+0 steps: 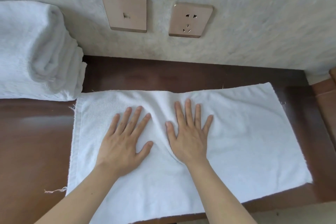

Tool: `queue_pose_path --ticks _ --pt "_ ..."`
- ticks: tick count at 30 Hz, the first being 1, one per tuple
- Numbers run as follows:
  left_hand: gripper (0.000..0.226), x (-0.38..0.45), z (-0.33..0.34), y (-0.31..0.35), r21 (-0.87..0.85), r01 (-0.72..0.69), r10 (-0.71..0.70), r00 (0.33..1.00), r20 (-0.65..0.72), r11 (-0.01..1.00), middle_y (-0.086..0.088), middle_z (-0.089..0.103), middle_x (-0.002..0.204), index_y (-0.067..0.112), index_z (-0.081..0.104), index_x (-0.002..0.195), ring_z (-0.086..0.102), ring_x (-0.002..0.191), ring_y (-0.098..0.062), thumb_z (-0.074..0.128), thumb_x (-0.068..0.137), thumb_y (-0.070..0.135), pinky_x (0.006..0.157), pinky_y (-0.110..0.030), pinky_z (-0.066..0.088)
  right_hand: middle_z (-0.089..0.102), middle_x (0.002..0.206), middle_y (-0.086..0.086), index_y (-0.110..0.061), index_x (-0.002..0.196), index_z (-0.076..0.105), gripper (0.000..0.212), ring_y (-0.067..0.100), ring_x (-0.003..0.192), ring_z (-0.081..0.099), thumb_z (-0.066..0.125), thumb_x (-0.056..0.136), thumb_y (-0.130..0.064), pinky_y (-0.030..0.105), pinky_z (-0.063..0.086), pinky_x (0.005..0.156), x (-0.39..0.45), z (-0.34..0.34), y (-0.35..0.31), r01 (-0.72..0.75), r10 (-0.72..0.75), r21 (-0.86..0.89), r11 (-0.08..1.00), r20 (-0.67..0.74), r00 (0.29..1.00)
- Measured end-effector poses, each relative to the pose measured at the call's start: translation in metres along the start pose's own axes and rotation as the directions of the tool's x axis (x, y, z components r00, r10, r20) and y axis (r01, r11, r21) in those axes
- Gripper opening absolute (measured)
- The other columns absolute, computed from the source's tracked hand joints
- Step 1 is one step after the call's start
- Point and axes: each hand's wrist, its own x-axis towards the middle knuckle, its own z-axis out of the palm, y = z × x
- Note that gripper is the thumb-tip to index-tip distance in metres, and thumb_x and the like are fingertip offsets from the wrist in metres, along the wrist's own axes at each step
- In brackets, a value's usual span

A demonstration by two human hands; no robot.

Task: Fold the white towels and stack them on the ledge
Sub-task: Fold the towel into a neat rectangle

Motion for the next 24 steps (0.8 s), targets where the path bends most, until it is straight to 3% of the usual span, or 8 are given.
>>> queue_pose_path --ticks 4,7,10,12,16,21,24 --pt "0.073 0.014 -0.009 -0.004 0.012 -0.008 0.008 1.000 0.022 1.000 0.002 -0.006 0.168 0.030 -0.001 0.160 -0.008 0.154 -0.020 0.019 0.098 0.063 0.124 -0.047 0.006 -0.022 0.165 -0.009 -0.041 0.155 -0.015 0.065 0.021 0.150 -0.026 -0.001 0.097 -0.065 0.063 -0.012 0.117 0.045 -0.013 0.021 -0.042 0.041 0.024 0.999 0.064 0.997" --pt "0.067 0.010 -0.013 0.000 -0.001 0.046 -0.046 0.999 0.000 0.999 -0.002 -0.001 0.168 0.027 0.005 0.160 -0.008 0.154 -0.020 0.014 0.101 0.057 0.125 -0.044 0.003 -0.024 0.165 -0.005 -0.036 0.155 -0.019 0.069 0.022 0.149 -0.028 -0.004 0.095 -0.066 0.062 -0.013 0.117 0.055 -0.023 0.026 -0.101 0.095 0.077 0.992 0.080 0.992" --pt "0.065 -0.014 -0.010 0.004 -0.093 0.197 -0.204 0.976 -0.073 0.976 -0.004 0.007 0.168 0.024 0.014 0.160 0.000 0.155 -0.024 0.021 0.102 0.054 0.124 -0.047 0.007 -0.018 0.166 -0.004 -0.036 0.157 -0.012 0.067 0.023 0.152 -0.022 -0.003 0.098 -0.065 0.060 -0.014 0.118 0.026 -0.019 -0.001 0.039 -0.035 0.117 0.992 -0.030 0.999" --pt "0.068 -0.031 -0.004 0.003 -0.093 0.249 -0.257 0.963 -0.080 0.964 -0.002 0.005 0.168 0.027 0.012 0.160 0.000 0.155 -0.025 0.024 0.101 0.057 0.122 -0.051 0.009 -0.013 0.167 -0.005 -0.039 0.158 -0.005 0.065 0.025 0.153 -0.015 0.002 0.100 -0.065 0.063 -0.011 0.118 0.004 -0.008 -0.024 0.161 -0.159 0.084 0.983 -0.026 0.987" --pt "0.072 -0.032 0.002 -0.009 -0.022 0.227 -0.227 0.972 -0.052 0.974 0.001 0.000 0.168 0.030 0.006 0.160 -0.003 0.155 -0.024 0.025 0.099 0.062 0.122 -0.053 0.007 -0.011 0.167 -0.005 -0.039 0.158 -0.007 0.067 0.024 0.153 -0.016 0.003 0.098 -0.067 0.065 -0.005 0.118 0.016 0.004 -0.036 0.157 -0.156 -0.027 0.987 0.014 0.988" --pt "0.071 -0.010 -0.005 -0.019 -0.005 0.196 -0.196 0.980 -0.026 0.981 0.002 -0.004 0.168 0.032 0.001 0.160 -0.009 0.154 -0.023 0.017 0.099 0.065 0.123 -0.053 0.005 -0.023 0.165 -0.007 -0.040 0.156 -0.017 0.067 0.020 0.149 -0.028 -0.001 0.097 -0.067 0.063 -0.012 0.117 0.032 -0.002 -0.032 0.143 -0.143 0.000 0.990 0.039 0.989" --pt "0.072 -0.011 -0.005 -0.025 -0.013 0.177 -0.177 0.984 -0.029 0.984 0.004 -0.002 0.168 0.034 0.002 0.160 -0.007 0.154 -0.021 0.019 0.098 0.067 0.123 -0.051 0.004 -0.012 0.167 -0.002 -0.033 0.159 -0.007 0.068 0.021 0.153 -0.018 0.003 0.099 -0.063 0.062 -0.005 0.120 -0.002 -0.001 -0.032 0.119 -0.119 0.000 0.993 0.011 0.993"
